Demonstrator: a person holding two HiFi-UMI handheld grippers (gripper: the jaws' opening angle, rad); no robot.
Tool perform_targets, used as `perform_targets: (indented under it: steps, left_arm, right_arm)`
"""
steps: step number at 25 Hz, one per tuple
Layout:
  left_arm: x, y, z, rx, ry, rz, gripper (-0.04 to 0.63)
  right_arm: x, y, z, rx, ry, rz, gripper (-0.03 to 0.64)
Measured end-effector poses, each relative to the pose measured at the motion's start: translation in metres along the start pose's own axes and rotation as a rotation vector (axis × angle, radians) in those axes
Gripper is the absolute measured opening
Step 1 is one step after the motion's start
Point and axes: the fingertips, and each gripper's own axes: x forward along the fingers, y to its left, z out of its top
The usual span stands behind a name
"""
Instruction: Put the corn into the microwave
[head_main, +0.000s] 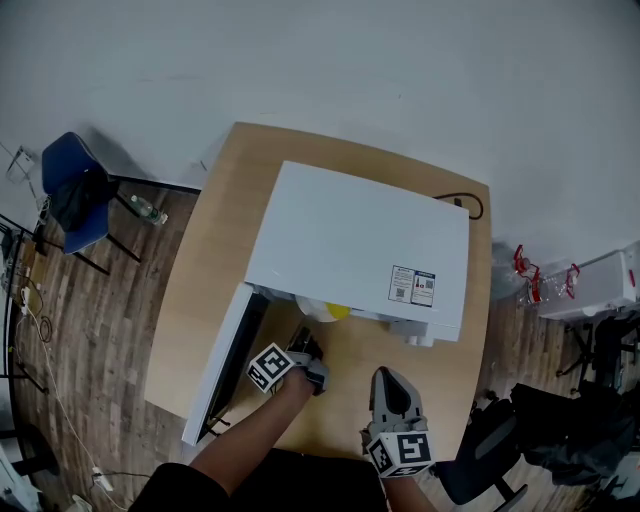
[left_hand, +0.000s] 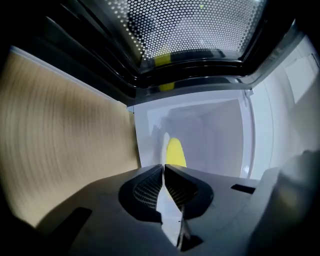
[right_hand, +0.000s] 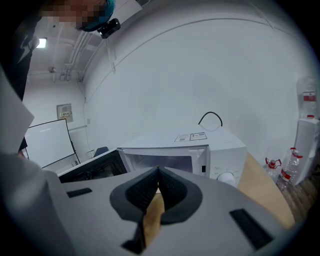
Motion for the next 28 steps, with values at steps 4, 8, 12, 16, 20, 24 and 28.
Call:
perform_targets:
  steps: [4, 8, 12, 16, 20, 24, 28]
  left_arm:
    - [0.007, -0.001, -0.003, -0.01, 0.005, -0.006, 0.024]
    - [0.016, -0.003, -0.005, -0.013, 0.011, -0.004, 0.023]
    - [0.026, -0.004, -0.004, -0.018, 0.013, 0.001, 0.023]
    - [0.034, -0.006, -0.003, -0.031, 0.012, 0.008, 0.023]
    - [0.04, -0.008, -0.004, -0.032, 0.015, 0.014, 0.024]
    - [0.045, -0.009, -0.004, -0.039, 0.015, 0.018, 0.024]
    - [0.049, -0.011, -0.003, -0.04, 0.014, 0.027, 0.023]
  right_arm:
    - [-0.001, -0.005, 0.001, -0.002, -0.003, -0.007, 0.059]
    - [-0.002, -0.012, 0.002, -0.015, -0.004, -0.029, 0.06]
    - [0.0, -0.018, 0.002, -0.001, -0.004, -0.047, 0.059]
    - [0.003, -0.018, 0.002, -0.001, 0.001, -0.043, 0.058]
    - [0.004, -0.021, 0.001, -0.001, 0.004, -0.046, 0.06]
    - [0.005, -0.026, -0.001, 0.002, 0.01, -0.056, 0.06]
    - [0.007, -0.028, -0.002, 0.005, 0.016, -0.062, 0.06]
